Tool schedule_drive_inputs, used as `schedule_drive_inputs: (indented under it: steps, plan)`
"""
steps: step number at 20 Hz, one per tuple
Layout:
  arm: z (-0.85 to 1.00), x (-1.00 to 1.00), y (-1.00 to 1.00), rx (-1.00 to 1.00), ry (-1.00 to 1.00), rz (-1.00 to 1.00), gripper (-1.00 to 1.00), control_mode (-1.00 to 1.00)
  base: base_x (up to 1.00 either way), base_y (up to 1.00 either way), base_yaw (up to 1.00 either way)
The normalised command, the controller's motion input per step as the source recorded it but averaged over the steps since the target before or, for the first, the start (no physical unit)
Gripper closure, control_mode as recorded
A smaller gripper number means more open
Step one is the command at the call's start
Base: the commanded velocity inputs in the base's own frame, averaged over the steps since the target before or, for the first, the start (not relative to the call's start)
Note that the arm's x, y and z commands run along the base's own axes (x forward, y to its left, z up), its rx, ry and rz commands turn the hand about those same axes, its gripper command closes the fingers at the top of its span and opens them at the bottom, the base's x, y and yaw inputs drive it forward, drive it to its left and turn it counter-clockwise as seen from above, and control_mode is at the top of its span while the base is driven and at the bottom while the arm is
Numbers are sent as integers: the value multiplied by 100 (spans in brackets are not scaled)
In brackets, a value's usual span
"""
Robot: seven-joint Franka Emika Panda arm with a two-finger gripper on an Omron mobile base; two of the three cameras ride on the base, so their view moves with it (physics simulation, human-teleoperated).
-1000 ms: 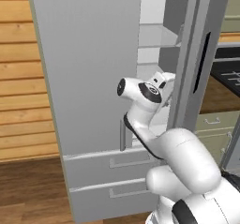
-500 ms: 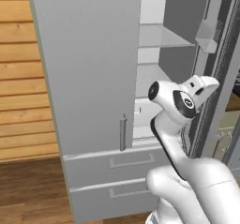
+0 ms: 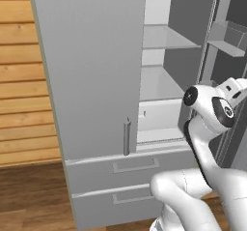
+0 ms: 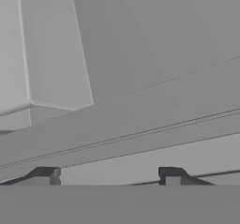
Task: Take the strawberry from the fridge and place it on top of the pancake, located on the dining counter.
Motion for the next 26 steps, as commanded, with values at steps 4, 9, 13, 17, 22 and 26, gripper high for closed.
schedule_drive_inputs:
  steps: [4, 9, 13, 17, 22, 26]
  plan:
    - [31, -48, -1, 0, -12, 8, -100, -100, 0, 0, 0]
    - [17, -29, 62, 1, -4, 7, -100, -100, 0, 0, 0]
    - [-9, 1, 91, 17, 0, 12, -100, -100, 0, 0, 0]
    - [-21, 5, 90, 29, -3, 13, -100, -100, 0, 0, 0]
    - [-57, 1, 65, 38, -8, 23, -100, -100, 0, 0, 0]
    - [-76, 16, 78, 32, -14, 31, -100, -100, 0, 0, 0]
